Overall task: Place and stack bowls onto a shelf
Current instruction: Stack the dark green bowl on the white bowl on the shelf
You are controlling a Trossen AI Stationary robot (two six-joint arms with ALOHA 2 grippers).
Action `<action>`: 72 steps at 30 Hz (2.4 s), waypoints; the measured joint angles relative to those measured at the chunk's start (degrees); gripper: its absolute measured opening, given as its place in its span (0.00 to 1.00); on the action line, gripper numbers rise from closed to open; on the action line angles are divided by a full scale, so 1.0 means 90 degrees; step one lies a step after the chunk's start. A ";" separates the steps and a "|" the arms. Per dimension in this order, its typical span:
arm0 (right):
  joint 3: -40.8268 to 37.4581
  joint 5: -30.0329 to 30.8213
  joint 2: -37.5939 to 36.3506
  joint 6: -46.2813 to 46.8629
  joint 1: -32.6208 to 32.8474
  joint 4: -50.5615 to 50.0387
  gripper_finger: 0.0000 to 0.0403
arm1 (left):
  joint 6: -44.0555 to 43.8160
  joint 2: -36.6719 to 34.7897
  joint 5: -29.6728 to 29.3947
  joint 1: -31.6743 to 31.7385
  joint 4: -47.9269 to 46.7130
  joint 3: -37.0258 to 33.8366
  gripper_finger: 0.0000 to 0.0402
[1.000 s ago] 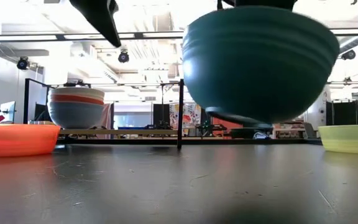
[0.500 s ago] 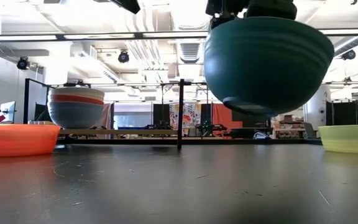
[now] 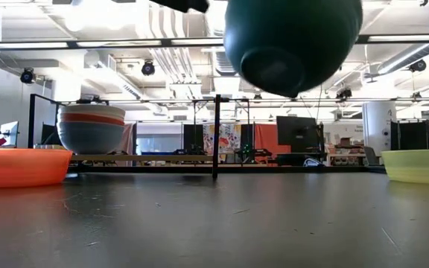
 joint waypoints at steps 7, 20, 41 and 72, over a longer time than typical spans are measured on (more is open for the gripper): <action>0.0062 0.0391 0.0028 -0.0049 0.0115 -0.0468 0.02 | 0.0336 0.0064 -0.0005 0.0009 0.0462 0.0000 0.31; 0.0318 0.1009 0.0276 0.0053 0.0117 -0.0565 0.02 | 0.1107 0.0429 -0.0001 0.0100 0.1158 0.0011 0.31; 0.0609 0.0976 0.0418 0.0090 0.0148 -0.0592 0.02 | 0.0237 0.0703 0.1390 0.0522 0.0992 0.0131 0.06; 0.0798 0.0984 0.0418 -0.0044 0.0142 -0.0284 0.02 | 0.0099 0.0698 0.1262 0.0536 0.0621 0.0109 0.01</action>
